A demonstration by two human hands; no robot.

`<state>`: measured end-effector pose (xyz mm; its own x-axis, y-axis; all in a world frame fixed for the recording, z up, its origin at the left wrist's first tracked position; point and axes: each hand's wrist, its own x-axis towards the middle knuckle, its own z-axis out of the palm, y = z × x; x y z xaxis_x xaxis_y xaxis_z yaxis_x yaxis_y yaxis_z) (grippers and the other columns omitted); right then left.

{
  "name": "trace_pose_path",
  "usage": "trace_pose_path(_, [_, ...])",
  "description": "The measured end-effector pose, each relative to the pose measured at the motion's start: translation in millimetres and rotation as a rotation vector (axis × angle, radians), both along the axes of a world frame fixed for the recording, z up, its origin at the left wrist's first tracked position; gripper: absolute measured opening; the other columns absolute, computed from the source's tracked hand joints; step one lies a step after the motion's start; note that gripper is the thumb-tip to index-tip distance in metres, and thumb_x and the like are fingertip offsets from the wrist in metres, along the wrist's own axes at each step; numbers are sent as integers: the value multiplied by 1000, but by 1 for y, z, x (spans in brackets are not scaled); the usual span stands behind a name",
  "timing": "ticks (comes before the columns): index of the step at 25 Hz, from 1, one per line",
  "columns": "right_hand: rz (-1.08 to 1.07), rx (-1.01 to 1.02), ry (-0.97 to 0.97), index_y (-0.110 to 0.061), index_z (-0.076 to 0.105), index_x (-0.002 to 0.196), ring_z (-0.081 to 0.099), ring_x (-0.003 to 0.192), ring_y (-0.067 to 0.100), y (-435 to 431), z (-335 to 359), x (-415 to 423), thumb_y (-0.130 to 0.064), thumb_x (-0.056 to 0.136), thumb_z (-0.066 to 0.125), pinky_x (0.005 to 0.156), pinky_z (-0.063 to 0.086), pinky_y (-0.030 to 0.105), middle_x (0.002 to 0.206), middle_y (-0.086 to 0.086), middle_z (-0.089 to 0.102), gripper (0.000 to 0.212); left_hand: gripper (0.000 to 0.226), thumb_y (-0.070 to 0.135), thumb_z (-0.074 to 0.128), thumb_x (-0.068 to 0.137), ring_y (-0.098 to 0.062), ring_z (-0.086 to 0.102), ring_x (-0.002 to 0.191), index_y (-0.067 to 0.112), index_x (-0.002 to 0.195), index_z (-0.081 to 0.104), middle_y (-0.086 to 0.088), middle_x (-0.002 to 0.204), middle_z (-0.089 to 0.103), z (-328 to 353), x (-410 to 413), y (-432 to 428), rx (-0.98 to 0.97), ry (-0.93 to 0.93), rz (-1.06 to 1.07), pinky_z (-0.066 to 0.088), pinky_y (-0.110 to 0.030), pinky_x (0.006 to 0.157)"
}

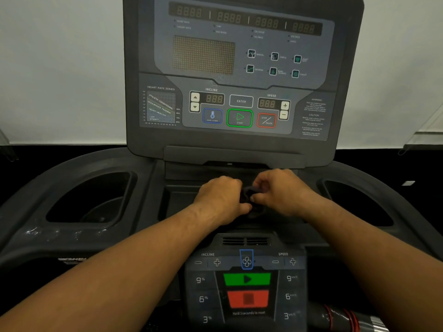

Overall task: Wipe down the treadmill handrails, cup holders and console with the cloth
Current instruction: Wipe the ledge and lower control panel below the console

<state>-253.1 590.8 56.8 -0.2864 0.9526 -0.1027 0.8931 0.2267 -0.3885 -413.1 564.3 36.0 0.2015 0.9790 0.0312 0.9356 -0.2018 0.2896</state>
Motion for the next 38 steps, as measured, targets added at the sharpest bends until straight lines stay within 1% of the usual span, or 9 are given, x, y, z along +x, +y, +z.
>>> trace_pose_path(3, [-3, -50, -89, -31, 63, 97, 64, 81, 14, 3, 0, 5, -35, 80, 74, 77, 57, 39, 91, -7, 65, 20, 23, 38, 54, 93, -23, 57, 83, 19, 99, 65, -4, 97, 62, 1, 6, 5, -44, 11, 27, 42, -34, 66])
trace_pose_path(10, [16, -80, 196, -20, 63, 94, 70, 66, 17, 9, 1, 10, -1, 81, 69, 64, 60, 34, 83, 3, 70, 24, 14, 26, 57, 95, -17, 60, 86, 19, 89, 67, 1, 91, 69, 3, -24, 0, 0, -377, 131, 42, -27, 72])
trace_pose_path(14, [-60, -191, 414, -15, 63, 93, 68, 62, 20, 14, 5, 6, 4, 82, 66, 54, 55, 25, 86, 8, 67, 22, 8, 21, 59, 95, -2, 58, 72, 26, 96, 66, 10, 81, 68, 5, -44, -20, -4, -326, -6, 42, -20, 68])
trace_pose_path(19, [-41, -209, 400, -14, 64, 92, 66, 63, 19, 18, 5, 1, 5, 82, 66, 51, 51, 22, 87, 8, 67, 21, 35, 39, 71, 83, -7, 58, 99, 28, 116, 66, 10, 107, 63, 0, -47, -25, -45, -56, -163, 47, -27, 87])
trace_pose_path(24, [100, -82, 232, -22, 66, 87, 66, 74, 10, 23, 6, 6, -3, 82, 72, 58, 49, 16, 85, -1, 68, 21, 36, 31, 72, 83, -7, 56, 104, 29, 119, 65, 13, 109, 59, -1, -54, -17, -105, 15, -209, 47, -30, 93])
trace_pose_path(31, [337, -125, 64, -29, 71, 100, 58, 68, -11, 9, 13, 15, -20, 86, 69, 66, 40, 10, 69, -28, 64, 17, 15, 32, 66, 91, 4, 63, 88, 28, 102, 75, 18, 93, 70, 6, -58, -7, -157, -233, -122, 48, -20, 86])
trace_pose_path(33, [381, -141, -23, -32, 62, 120, 59, 83, -9, 2, 8, 11, -49, 77, 73, 77, 45, 17, 90, -29, 66, 48, 14, 32, 62, 93, -3, 64, 86, 26, 98, 74, 12, 91, 72, 11, -52, -6, -50, -238, -112, 49, -25, 82])
trace_pose_path(35, [346, 15, -110, -34, 55, 127, 61, 100, 10, -1, 3, 6, -72, 65, 67, 88, 49, 30, 110, -14, 66, 73, 14, 31, 59, 94, -13, 64, 87, 25, 97, 72, 6, 91, 72, 21, -46, -3, 74, -208, -141, 49, -30, 81])
trace_pose_path(38, [305, 174, -59, -23, 61, 83, 58, 81, 23, 1, 20, -4, -49, 83, 68, 69, 41, 31, 76, -6, 55, 27, 17, 30, 56, 96, -25, 64, 93, 20, 100, 70, -3, 97, 72, 50, -41, 6, 221, -138, -187, 48, -33, 80])
